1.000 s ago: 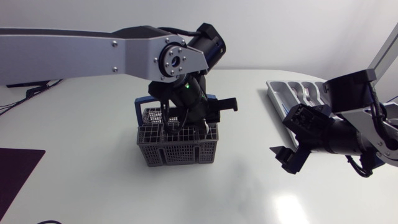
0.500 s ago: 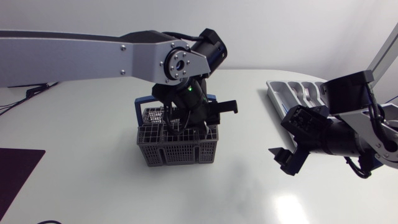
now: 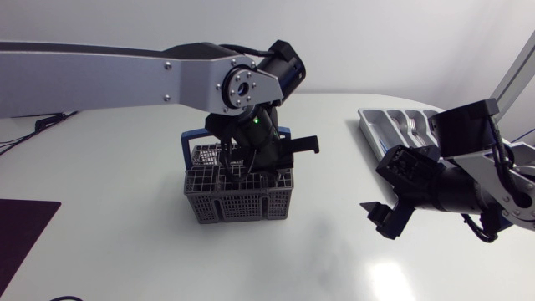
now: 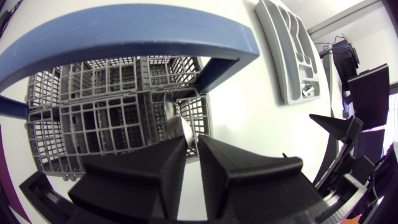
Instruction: Unload the cutlery basket into the drawer organizer.
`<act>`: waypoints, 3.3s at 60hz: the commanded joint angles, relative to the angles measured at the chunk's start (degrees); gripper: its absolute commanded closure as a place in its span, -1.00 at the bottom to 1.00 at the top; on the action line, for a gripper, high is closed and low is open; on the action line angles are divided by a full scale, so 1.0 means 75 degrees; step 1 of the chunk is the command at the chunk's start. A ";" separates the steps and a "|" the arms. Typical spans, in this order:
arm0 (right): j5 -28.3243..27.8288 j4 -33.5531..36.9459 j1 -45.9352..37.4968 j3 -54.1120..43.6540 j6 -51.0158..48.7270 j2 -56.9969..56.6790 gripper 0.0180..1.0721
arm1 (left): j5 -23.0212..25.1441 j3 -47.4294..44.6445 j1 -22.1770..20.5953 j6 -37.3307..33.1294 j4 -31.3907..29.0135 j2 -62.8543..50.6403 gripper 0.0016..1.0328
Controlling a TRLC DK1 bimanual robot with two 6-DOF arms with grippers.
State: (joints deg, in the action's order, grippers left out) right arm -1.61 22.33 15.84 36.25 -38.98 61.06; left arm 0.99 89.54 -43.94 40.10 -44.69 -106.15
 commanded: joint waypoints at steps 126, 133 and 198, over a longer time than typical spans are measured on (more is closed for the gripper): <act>0.0542 0.0339 0.0865 -0.0181 0.0522 -0.0981 -0.90 | -0.0519 -0.0653 -0.0457 -0.0084 0.0392 0.2540 0.92; 0.0390 0.0457 0.0994 -0.0052 0.0686 -0.1250 -0.90 | -0.0461 -0.0571 -0.0563 0.0185 0.0216 0.2587 0.92; -0.1579 -0.0188 0.1990 0.1706 0.2924 0.0050 -0.27 | 0.1590 -0.0126 -0.0188 0.2564 0.0462 0.1802 0.92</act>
State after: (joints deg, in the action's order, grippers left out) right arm -13.32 21.89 30.33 47.37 -19.03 59.77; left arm 11.75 87.07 -46.06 57.08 -41.52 -91.18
